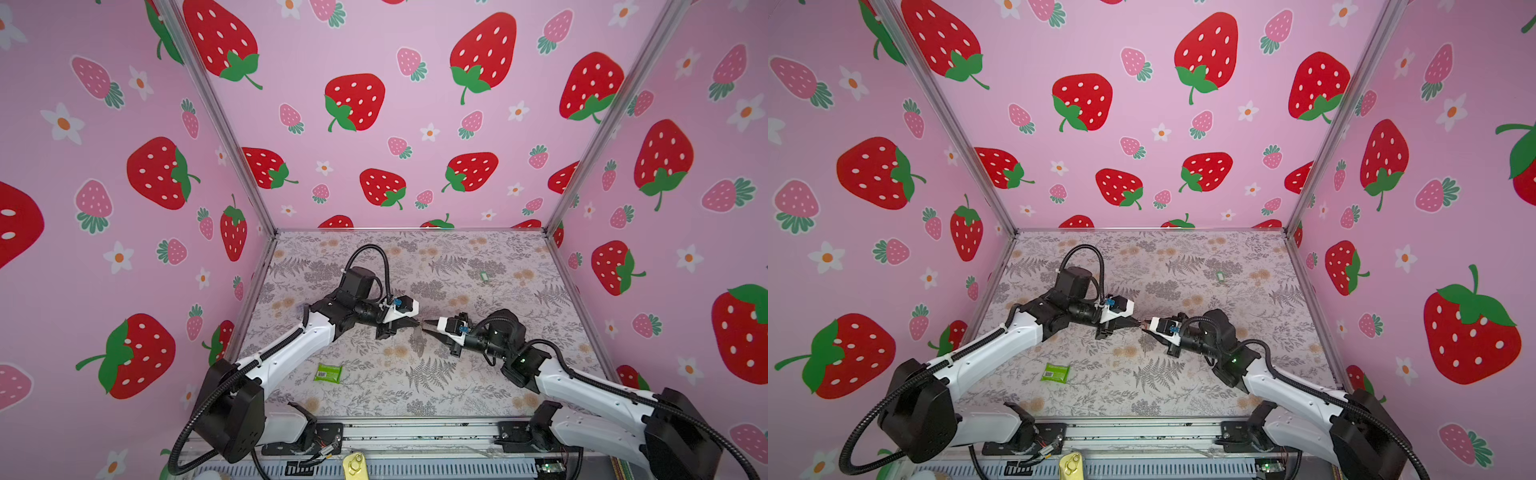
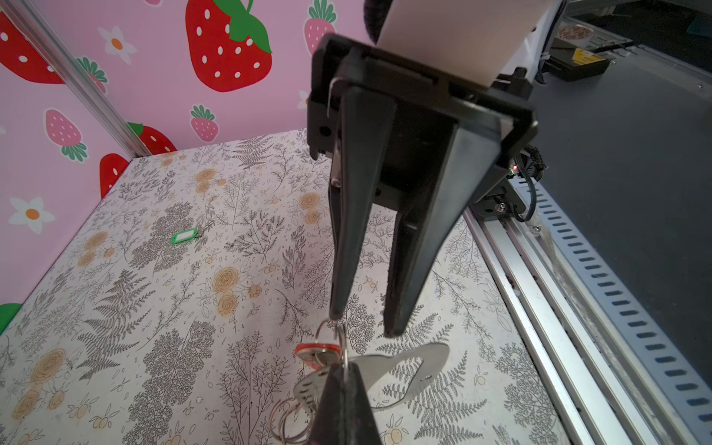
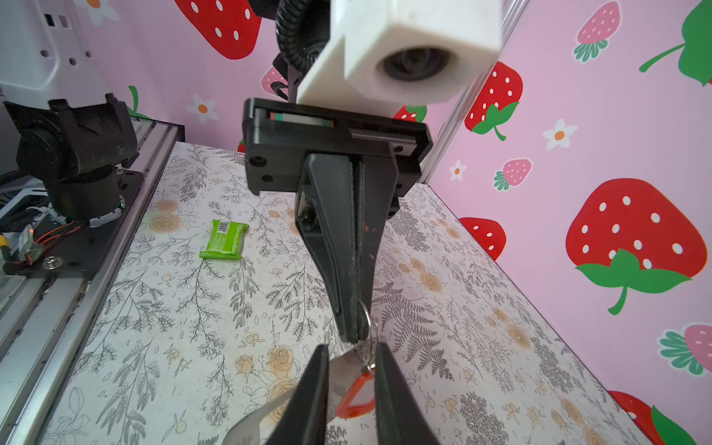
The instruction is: Put the keys on the keyring
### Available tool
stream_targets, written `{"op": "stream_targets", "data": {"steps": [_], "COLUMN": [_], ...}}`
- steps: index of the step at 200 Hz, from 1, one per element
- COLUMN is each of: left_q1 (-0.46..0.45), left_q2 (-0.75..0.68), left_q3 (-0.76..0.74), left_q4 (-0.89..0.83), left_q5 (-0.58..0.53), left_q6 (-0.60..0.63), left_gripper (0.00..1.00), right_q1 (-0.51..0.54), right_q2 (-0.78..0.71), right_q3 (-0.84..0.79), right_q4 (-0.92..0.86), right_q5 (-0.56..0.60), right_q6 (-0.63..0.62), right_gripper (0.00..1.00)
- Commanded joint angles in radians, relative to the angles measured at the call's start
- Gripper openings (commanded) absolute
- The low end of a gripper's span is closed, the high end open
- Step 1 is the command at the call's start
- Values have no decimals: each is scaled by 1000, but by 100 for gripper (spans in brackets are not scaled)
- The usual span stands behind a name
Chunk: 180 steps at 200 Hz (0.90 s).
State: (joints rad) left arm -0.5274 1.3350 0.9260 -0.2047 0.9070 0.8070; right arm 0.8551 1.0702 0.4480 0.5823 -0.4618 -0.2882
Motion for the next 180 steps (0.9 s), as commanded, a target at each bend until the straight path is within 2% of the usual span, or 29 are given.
{"op": "stream_targets", "data": {"steps": [1, 132, 180], "left_q1": [4, -11, -14], "left_q2": [-31, -31, -38], "left_q3": [3, -6, -12], "left_q4": [28, 36, 22], "left_q5": [18, -38, -57], "left_q6": [12, 38, 59], "left_gripper": [0, 0, 0], "right_q1": [-2, -1, -1], "right_q2": [16, 49, 60], "right_q3": [31, 36, 35], "right_q4": [13, 86, 107], "right_q5": [9, 3, -6], "right_q6": [34, 111, 131], "right_gripper": [22, 18, 11]}}
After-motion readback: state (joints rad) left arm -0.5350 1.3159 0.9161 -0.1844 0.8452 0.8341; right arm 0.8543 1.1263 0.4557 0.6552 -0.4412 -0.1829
